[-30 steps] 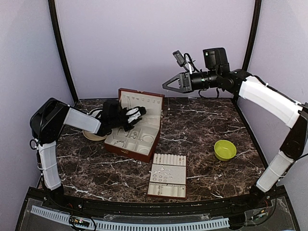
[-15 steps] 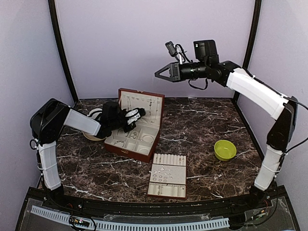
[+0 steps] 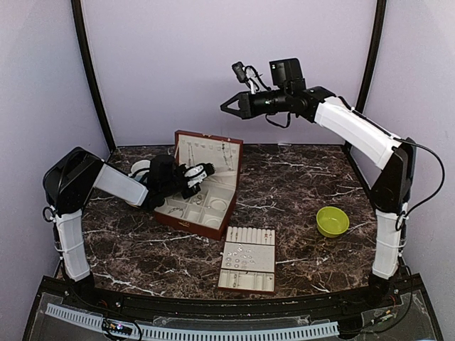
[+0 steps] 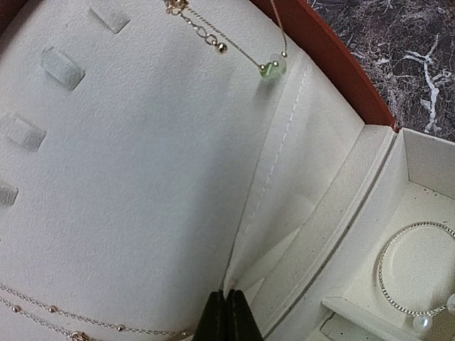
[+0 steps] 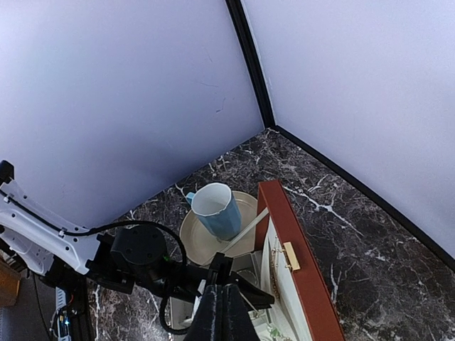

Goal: Organize the mixed jewelry
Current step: Open the compartment pouch of the jewelry box, then hang the necklace on the necklace hanger.

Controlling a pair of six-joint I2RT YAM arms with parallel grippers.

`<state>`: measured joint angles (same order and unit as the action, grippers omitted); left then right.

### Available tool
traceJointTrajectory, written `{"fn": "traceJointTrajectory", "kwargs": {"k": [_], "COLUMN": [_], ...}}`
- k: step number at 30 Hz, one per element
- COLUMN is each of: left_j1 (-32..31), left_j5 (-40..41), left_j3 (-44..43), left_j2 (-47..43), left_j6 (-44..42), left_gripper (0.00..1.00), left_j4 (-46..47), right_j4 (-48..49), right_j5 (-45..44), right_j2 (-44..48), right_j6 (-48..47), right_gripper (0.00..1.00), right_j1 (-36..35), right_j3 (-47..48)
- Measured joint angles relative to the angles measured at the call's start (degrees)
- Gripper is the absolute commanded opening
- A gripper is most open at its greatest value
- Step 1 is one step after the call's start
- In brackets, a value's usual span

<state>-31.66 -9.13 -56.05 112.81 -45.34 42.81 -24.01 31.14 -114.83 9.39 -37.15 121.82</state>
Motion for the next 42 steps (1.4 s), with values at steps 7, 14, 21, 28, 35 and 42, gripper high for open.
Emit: {"fn": "traceJointTrajectory", "kwargs": {"k": [7,14,21,28,35,42], "left_j1": [-0.9,-1.4,-2.5,-3.6,-3.7,-3.8], "left_j5": [0.3,1.3,1.4,1.4,1.5,1.6], "left_j3": [0.4,0.7,0.9,1.1,1.1,1.1], "left_j2": [-0.2,-0.3,-0.4,-0.5,-0.5,-0.5], "left_j6": [0.0,0.0,0.0,0.0,0.0,0.0], "left_gripper": [0.00,0.00,0.00,0.00,0.00,0.00], "left_j4": [0.2,0.5,0.7,0.9,0.9,0.9], "right_j4": [-0.5,0.1,0.6,0.8,0.0,0.0], "right_j5": [-1.0,-1.0,-0.9,-1.0,-1.3,-4.4], "right_j2": [-1.4,-2.4,-4.8,-6.5,-7.1,-7.2], "right_j6": [-3.0,-4.6,-6.9,-8.9,-11.6,-13.6], "right_gripper": [0.00,0.00,0.00,0.00,0.00,0.00], "right_j1": [0.0,0.0,-0.1,-0.8,-2.2,-4.1], "right_j3": [1.3,2.3,3.9,4.0,4.0,4.0]}}
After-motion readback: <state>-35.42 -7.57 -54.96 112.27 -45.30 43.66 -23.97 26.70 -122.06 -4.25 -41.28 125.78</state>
